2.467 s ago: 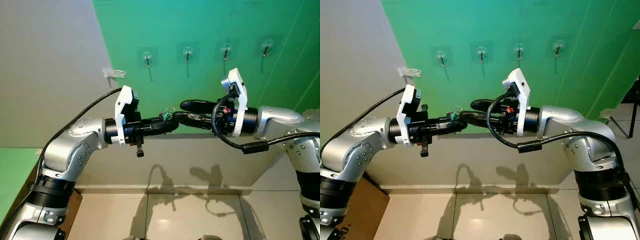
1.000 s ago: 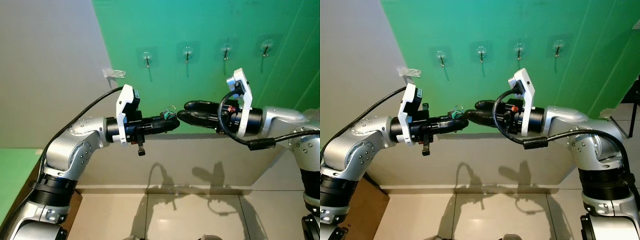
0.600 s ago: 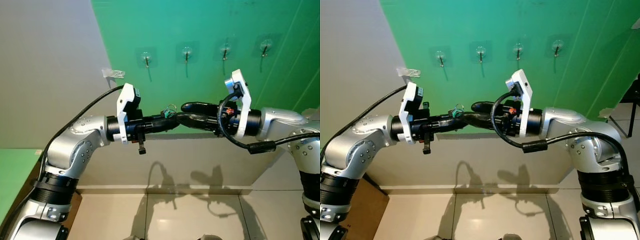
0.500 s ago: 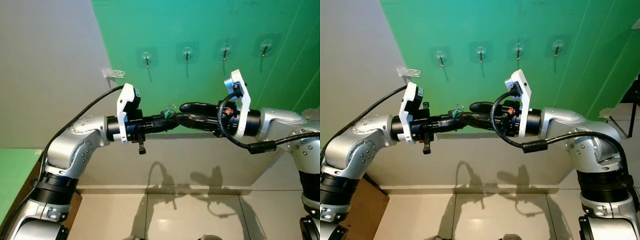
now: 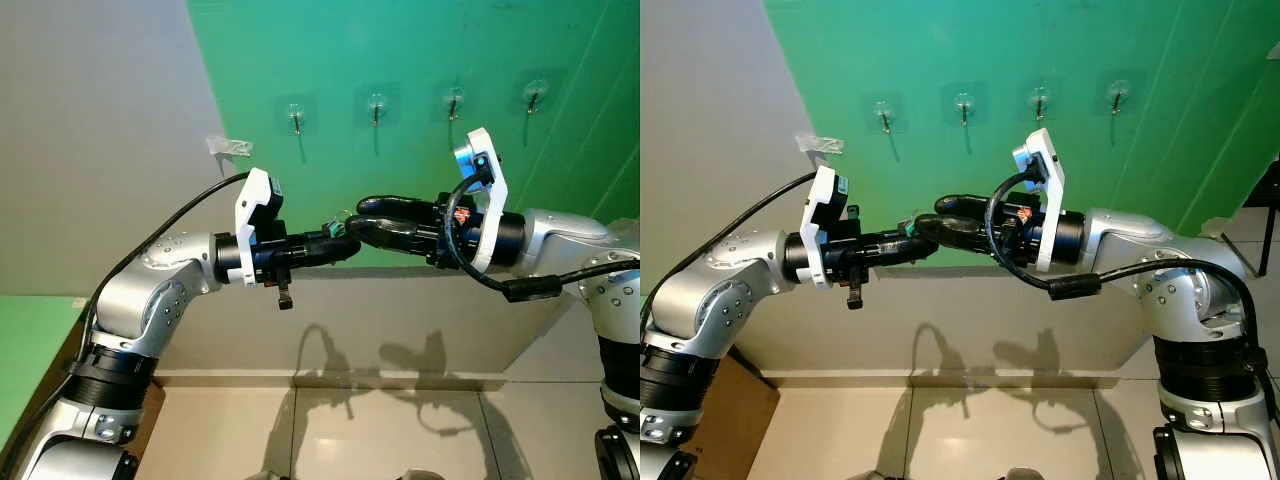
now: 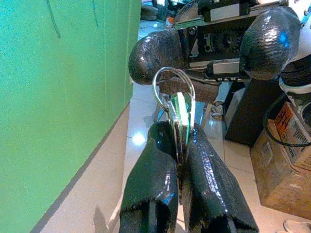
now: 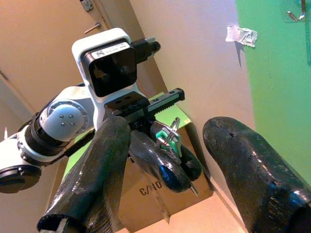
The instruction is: Hang keys on a hook
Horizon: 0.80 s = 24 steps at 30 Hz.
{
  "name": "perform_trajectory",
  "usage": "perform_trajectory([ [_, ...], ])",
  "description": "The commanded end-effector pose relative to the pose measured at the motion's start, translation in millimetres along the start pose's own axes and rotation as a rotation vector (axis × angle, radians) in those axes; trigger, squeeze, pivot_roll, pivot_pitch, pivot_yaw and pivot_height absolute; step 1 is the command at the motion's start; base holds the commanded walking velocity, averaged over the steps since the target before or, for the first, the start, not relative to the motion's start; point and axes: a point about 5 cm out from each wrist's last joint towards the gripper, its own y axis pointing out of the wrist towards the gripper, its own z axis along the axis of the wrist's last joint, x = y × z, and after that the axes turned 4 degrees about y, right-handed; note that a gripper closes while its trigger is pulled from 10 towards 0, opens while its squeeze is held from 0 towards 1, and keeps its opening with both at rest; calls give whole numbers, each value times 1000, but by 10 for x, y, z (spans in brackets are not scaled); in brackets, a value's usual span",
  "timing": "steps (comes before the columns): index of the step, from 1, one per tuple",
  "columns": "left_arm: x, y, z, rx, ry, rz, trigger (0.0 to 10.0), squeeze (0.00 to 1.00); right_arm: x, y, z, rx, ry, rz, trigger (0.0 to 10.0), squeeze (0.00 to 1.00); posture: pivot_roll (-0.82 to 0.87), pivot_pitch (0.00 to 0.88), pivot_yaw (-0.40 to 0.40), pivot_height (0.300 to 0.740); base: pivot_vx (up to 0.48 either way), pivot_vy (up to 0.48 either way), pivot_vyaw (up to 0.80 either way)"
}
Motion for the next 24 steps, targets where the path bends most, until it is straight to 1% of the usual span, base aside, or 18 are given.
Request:
perform_trajectory([
  [1, -19, 7, 52, -7, 32, 0, 0, 0, -65, 29, 65, 3, -29, 22, 10000, 0, -270, 14, 110, 740, 0, 0, 0],
  [9, -17, 11, 55, -8, 35, 2, 0, 0, -55, 92, 11, -21, -27, 23, 10000, 0, -267, 17, 108, 740, 0, 0, 0],
  [14, -17, 8, 60, -6, 35, 5, 0, 0, -55, 92, 10, -25, -28, 23, 10000, 0, -264, 19, 106, 740, 0, 0, 0],
  [15, -17, 6, 61, -6, 35, 6, 0, 0, -51, 92, 7, -26, -28, 21, 9647, 0, -264, 19, 106, 740, 0, 0, 0],
  [17, -17, 5, 61, -5, 35, 7, 0, 0, -50, 91, 5, -27, -28, 20, 9647, 0, -264, 19, 106, 740, 0, 0, 0],
  [18, -17, 3, 62, -5, 36, 7, 0, 0, -45, 91, 2, -27, -28, 16, 3765, 0, -264, 19, 106, 740, 0, 0, 0],
  [19, -17, 2, 62, -5, 36, 8, 0, 0, -41, 92, 0, -28, -29, 14, 2392, 0, -265, 19, 106, 740, 0, 0, 0],
  [20, -17, 1, 63, -5, 36, 8, 0, 0, -39, 92, -1, -26, -29, 12, 0, 0, -265, 20, 106, 740, 0, 0, 0],
  [24, -17, -1, 65, -4, 36, 7, 0, 0, -34, 86, 2, -22, -33, 5, 0, 0, -266, 20, 106, 740, 0, 0, 0],
])
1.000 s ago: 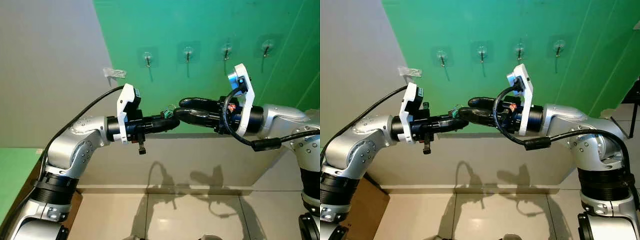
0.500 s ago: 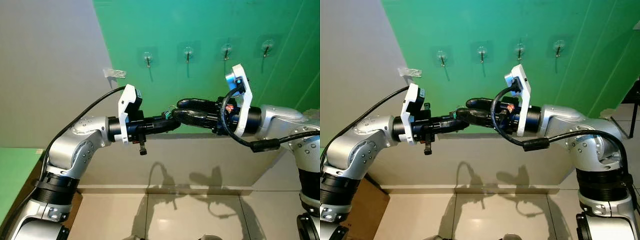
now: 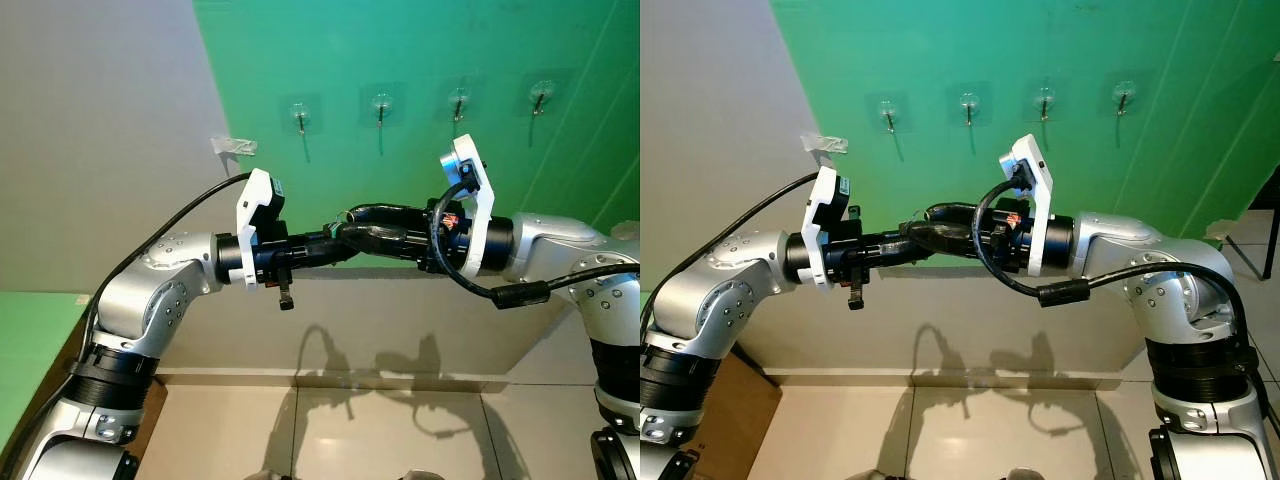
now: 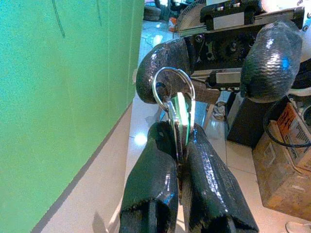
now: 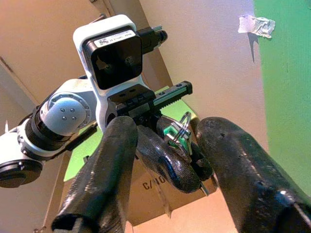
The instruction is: Hang keys on a hook
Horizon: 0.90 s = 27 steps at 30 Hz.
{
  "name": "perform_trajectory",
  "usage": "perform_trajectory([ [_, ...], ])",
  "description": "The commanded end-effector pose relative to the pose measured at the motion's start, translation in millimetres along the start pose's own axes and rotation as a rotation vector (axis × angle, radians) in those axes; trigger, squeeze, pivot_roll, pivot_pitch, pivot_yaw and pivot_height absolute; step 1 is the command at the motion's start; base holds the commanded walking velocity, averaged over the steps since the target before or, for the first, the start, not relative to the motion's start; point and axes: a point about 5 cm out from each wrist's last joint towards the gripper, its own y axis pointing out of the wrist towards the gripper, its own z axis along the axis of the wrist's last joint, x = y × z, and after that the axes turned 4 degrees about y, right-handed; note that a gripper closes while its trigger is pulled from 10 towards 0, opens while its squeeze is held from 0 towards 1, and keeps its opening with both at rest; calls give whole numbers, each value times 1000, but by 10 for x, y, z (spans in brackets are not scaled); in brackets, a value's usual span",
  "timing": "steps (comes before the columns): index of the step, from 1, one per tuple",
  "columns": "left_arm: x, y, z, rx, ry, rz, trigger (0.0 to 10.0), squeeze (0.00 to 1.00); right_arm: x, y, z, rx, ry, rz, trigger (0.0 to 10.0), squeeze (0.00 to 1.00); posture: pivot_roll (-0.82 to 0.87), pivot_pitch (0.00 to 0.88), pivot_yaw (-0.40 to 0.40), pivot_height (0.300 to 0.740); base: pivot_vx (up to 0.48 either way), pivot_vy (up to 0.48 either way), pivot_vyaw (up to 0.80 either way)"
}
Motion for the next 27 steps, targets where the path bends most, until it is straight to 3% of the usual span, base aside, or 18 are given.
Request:
perform_trajectory([
  [1, -17, -3, 66, -4, 36, 6, 0, 0, -16, 13, 50, 5, -31, -8, 0, 0, -266, 20, 106, 740, 0, 0, 0],
  [27, -43, -18, 78, -3, 39, 16, 0, 0, 4, 5, 73, 16, -40, -13, 0, 0, -265, 19, 106, 740, 0, 0, 0],
])
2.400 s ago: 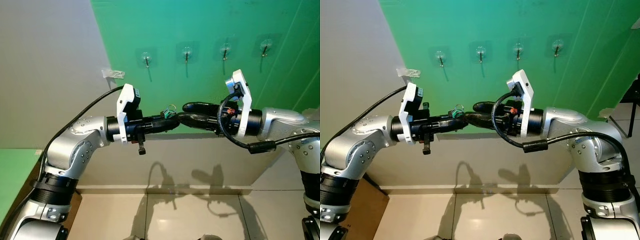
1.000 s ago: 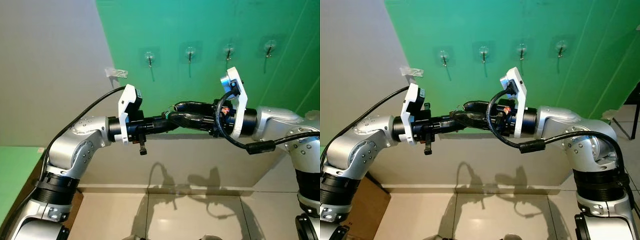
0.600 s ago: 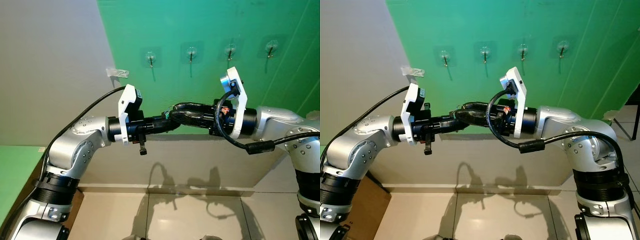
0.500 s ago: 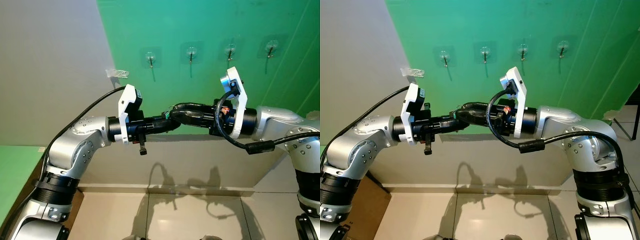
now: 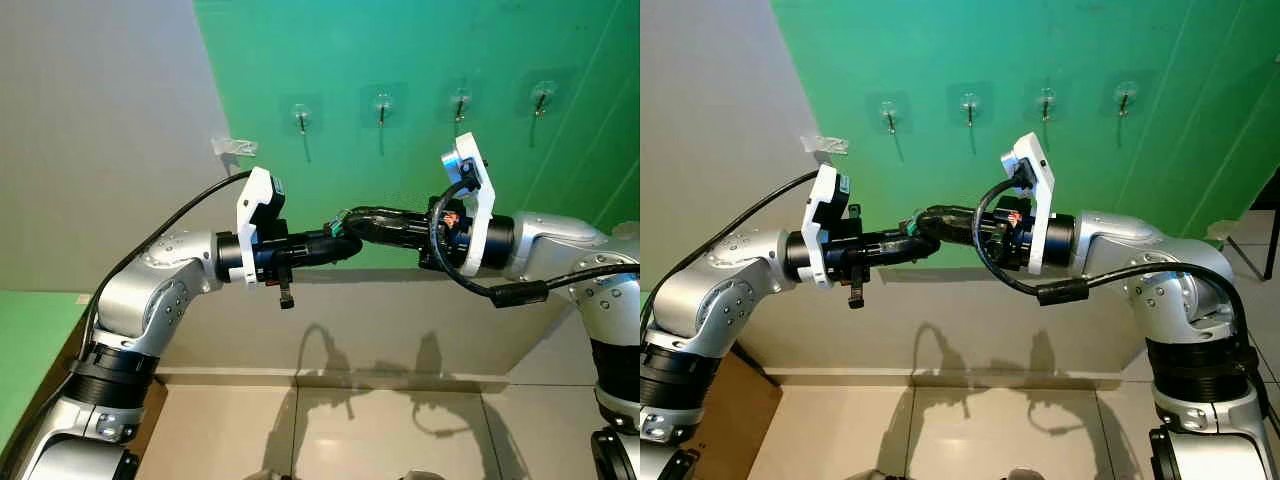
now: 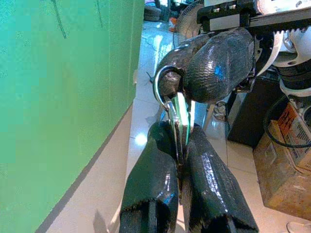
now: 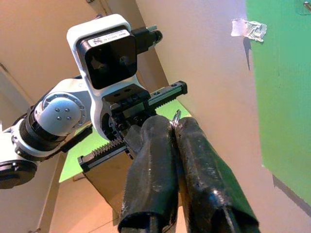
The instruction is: Hang keys on a hook
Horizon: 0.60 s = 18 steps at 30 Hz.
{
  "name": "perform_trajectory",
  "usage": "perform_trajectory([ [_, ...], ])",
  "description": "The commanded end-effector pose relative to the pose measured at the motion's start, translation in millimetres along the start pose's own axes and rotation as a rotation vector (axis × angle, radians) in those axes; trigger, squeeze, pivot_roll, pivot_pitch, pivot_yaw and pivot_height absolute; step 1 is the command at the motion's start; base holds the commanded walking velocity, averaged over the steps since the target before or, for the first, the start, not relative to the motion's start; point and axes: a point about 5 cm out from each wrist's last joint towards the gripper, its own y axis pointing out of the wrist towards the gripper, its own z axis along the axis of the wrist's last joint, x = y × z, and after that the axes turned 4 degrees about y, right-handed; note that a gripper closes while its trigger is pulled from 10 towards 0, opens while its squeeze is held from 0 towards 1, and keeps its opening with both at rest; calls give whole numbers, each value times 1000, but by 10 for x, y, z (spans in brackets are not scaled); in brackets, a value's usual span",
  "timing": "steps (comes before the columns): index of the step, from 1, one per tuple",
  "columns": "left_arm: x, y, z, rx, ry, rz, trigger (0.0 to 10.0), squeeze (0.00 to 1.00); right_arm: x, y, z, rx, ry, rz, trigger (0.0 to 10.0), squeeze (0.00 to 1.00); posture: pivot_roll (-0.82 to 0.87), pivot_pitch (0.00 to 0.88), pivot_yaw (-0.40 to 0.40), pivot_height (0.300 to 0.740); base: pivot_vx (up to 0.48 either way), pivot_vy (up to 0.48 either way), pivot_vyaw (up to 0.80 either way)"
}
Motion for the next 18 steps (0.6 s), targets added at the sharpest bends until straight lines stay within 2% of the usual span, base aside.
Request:
perform_trajectory([
  [1, -40, -22, 63, -4, 34, 17, 0, 0, -10, 11, 67, 13, -28, 0, 0, 0, -265, 19, 107, 740, 0, 0, 0],
  [13, -65, -29, 54, -22, 64, 47, 0, 0, 15, 7, 88, 38, -36, -11, 0, 0, -266, 8, 105, 740, 0, 0, 0],
  [14, -98, -33, 34, -57, 85, 84, 745, 0, 20, 7, 88, 39, -37, -13, 0, 0, -265, 5, 105, 740, 0, 0, 0],
  [15, -98, -33, 34, -57, 85, 84, 745, 0, 20, 7, 88, 39, -37, -13, 0, 0, -265, 5, 105, 740, 0, 0, 0],
  [16, -115, -36, 21, -70, 87, 104, 9098, 0, 23, 8, 88, 40, -37, -14, 0, 0, -264, 4, 105, 740, 0, 0, 0],
  [17, -116, -36, 12, -80, 87, 111, 10000, 1000, 29, 9, 88, 41, -38, -17, 0, 0, -264, 1, 104, 740, 0, 0, 0],
  [18, -107, -35, 12, -81, 88, 106, 10000, 1000, 31, 9, 88, 42, -39, -18, 0, 0, -264, 1, 104, 740, 0, 0, 0],
])
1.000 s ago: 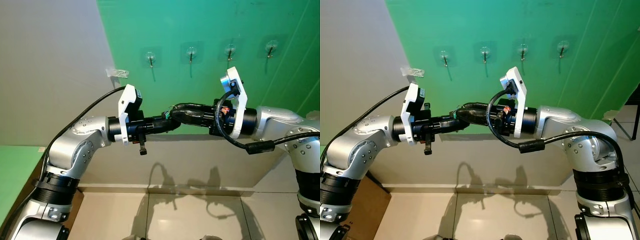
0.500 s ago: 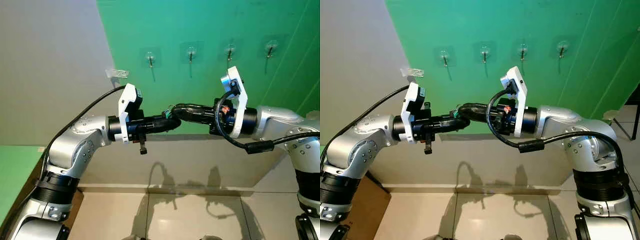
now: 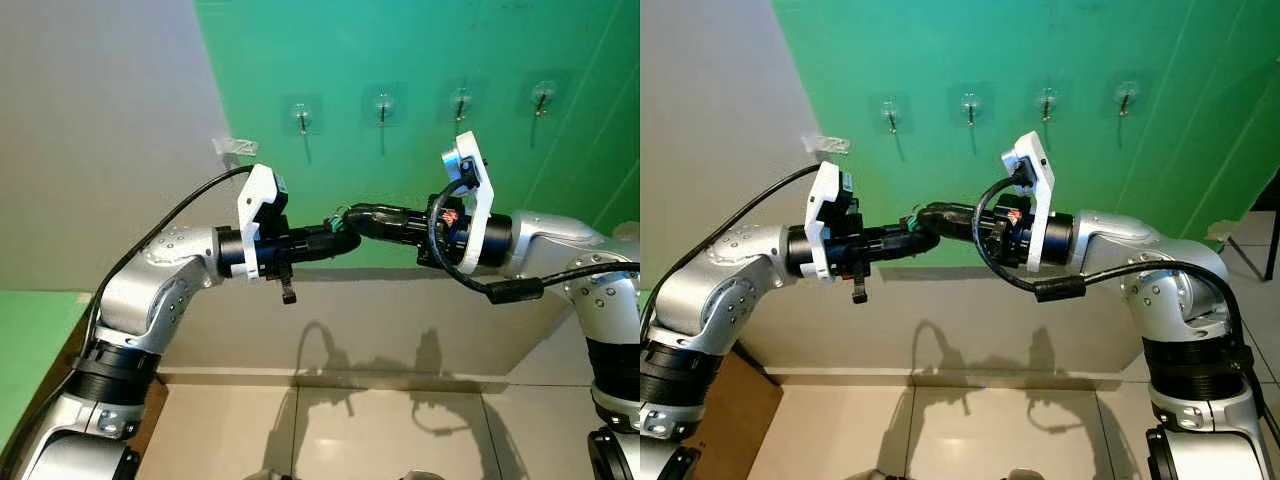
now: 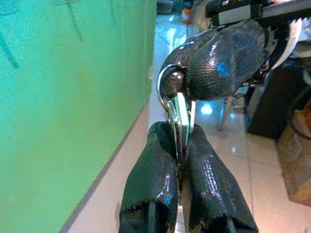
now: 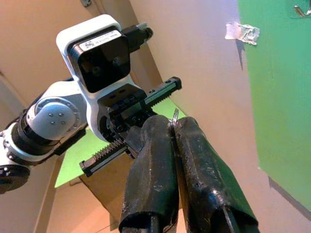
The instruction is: Hang keys on a hook
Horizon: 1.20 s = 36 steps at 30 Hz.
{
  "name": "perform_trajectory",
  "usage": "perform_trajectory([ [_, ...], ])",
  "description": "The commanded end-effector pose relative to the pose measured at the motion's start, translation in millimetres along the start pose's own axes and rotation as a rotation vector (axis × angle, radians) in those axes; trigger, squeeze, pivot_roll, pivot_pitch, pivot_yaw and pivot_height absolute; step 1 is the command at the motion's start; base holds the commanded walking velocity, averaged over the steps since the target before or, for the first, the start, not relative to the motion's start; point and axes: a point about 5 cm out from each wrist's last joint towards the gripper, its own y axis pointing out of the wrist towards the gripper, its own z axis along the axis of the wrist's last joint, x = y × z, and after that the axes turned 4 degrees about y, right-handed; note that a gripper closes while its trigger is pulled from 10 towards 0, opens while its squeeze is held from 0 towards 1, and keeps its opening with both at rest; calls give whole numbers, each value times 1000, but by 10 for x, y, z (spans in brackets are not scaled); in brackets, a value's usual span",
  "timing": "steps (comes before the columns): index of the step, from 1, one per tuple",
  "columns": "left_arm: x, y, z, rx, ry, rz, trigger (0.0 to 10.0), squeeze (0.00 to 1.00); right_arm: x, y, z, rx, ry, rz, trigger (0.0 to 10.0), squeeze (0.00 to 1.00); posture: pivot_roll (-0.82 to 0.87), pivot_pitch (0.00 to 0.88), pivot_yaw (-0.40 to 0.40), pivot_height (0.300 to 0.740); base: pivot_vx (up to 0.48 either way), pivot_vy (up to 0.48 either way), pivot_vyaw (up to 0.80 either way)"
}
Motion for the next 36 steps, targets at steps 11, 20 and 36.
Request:
perform_trajectory([
  [11, -119, -69, -99, -85, 39, 113, 10000, 1000, 37, 16, 112, 46, -58, -36, 0, 0, -263, 0, 102, 740, 0, 0, 0],
  [20, -216, -94, -191, -147, 78, 214, 10000, 992, 105, 23, 133, 67, -79, -79, 0, 0, -262, 6, 102, 740, 0, 0, 0],
  [36, -253, -35, -456, -133, 147, 677, 10000, 0, 496, 103, 115, 176, -253, -500, 0, 0, -253, 13, 117, 740, 0, 0, 0],
])
